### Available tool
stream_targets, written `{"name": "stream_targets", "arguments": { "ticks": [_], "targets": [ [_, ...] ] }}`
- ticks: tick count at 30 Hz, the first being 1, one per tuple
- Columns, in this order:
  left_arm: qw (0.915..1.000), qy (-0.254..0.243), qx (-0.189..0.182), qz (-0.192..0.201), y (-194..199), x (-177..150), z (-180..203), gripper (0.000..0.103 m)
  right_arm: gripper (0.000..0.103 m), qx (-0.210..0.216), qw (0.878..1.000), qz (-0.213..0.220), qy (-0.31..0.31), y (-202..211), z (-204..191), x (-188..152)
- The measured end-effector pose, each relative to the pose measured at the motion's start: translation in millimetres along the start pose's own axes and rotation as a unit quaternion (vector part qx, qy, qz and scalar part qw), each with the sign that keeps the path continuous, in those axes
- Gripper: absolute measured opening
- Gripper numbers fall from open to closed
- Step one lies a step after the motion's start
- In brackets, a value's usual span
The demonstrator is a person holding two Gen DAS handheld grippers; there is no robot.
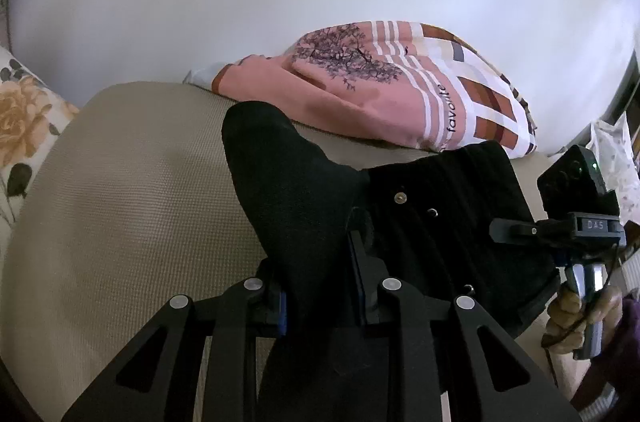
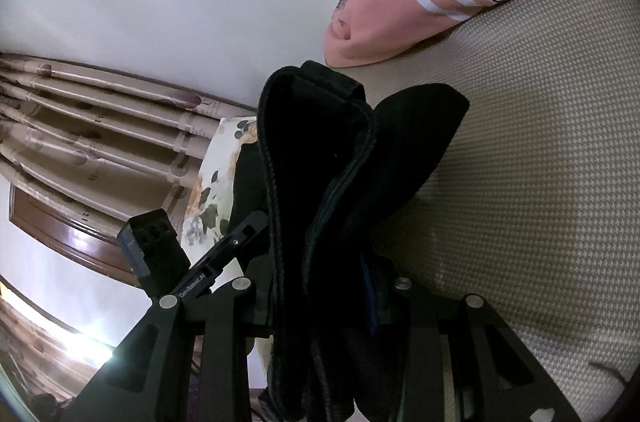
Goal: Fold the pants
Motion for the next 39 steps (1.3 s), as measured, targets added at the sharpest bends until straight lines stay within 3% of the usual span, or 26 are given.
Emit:
{"name": "stream_targets", "arguments": {
  "ticks": [24,39],
  "targets": [
    [0.9999,0.006,0.009,-0.006,-12.5,-3.6,-18.6,0.024,0.031,-0.015,1.000,0.006,-0.004,3.3,2.9,-2.9],
    [0.9996,0.015,0.022,-0.009,-27.7,-11.2,-36.8,0.029,0.030,-0.067,0.998,-0.001,0.019,-1.6,2.0,-5.8]
  ]
}}
Point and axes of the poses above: each gripper's, at about its wrist camera, not at the fingertips, and y roughly against the way its jaws point, z to its right, x to its top, the point moved 2 cm from there along -y, roughly the way its jaws point, and after that the axes turned 7 degrees about y, right-handed, at the moved point
